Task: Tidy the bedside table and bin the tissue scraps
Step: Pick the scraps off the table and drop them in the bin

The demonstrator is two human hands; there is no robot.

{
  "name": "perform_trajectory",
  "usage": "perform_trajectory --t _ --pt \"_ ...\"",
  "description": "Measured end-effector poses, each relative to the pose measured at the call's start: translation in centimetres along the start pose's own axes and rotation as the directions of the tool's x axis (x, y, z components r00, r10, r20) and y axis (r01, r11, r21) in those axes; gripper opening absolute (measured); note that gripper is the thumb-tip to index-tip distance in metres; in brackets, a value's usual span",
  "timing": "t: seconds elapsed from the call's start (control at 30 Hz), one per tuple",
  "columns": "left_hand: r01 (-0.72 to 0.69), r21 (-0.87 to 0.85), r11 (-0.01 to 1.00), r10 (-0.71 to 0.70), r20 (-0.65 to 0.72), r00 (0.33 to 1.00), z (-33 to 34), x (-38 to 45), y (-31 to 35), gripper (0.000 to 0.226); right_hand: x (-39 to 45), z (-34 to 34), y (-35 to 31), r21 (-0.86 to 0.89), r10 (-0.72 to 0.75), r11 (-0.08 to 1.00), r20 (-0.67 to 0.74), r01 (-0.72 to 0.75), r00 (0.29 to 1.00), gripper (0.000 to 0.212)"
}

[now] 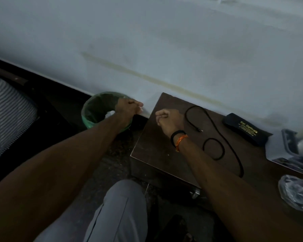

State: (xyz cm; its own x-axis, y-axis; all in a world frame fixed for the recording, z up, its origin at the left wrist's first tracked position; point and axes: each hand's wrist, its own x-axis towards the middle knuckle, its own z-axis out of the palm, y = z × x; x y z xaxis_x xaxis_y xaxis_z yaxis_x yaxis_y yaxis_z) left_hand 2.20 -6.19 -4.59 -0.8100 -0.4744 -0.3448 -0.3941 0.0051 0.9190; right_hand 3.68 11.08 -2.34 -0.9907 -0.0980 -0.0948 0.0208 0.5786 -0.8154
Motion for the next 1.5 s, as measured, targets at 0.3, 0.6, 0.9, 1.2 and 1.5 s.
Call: perform_trajectory --t 0.3,0.6,0.9,1.2,1.5 --pt "0.195 0.334 0.922 -0.094 -0.297 0.95 -6.3 7.3 -4.5 0.026 2.0 5.1 -0.9 -0.186 -0.255 0.946 0.069 0.264 0.964 0.02" --pt "0.221 0.336 0.916 -0.108 -0.323 0.94 -8.0 13.1 -12.1 0.025 5.2 10.1 -1.7 -0.297 -0.292 0.89 0.211 0.346 0.933 0.022" --pt "0.227 0.345 0.911 -0.147 -0.243 0.959 -9.3 13.1 -11.3 0.023 5.9 11.5 -3.4 -0.357 -0.183 0.878 0.365 0.319 0.913 0.035" --pt "-0.166 0.739 0.653 0.215 0.029 0.976 -8.1 7.1 -4.2 0.018 3.2 6.3 -3.6 -0.317 -0.291 0.877 0.251 0.362 0.923 0.025" --pt "-0.55 0.665 0.505 0.426 0.361 0.829 0.0 -1.8 1.5 0.018 -0.9 -2.8 0.2 -0.418 -0.249 0.868 0.101 0.269 0.963 0.026"
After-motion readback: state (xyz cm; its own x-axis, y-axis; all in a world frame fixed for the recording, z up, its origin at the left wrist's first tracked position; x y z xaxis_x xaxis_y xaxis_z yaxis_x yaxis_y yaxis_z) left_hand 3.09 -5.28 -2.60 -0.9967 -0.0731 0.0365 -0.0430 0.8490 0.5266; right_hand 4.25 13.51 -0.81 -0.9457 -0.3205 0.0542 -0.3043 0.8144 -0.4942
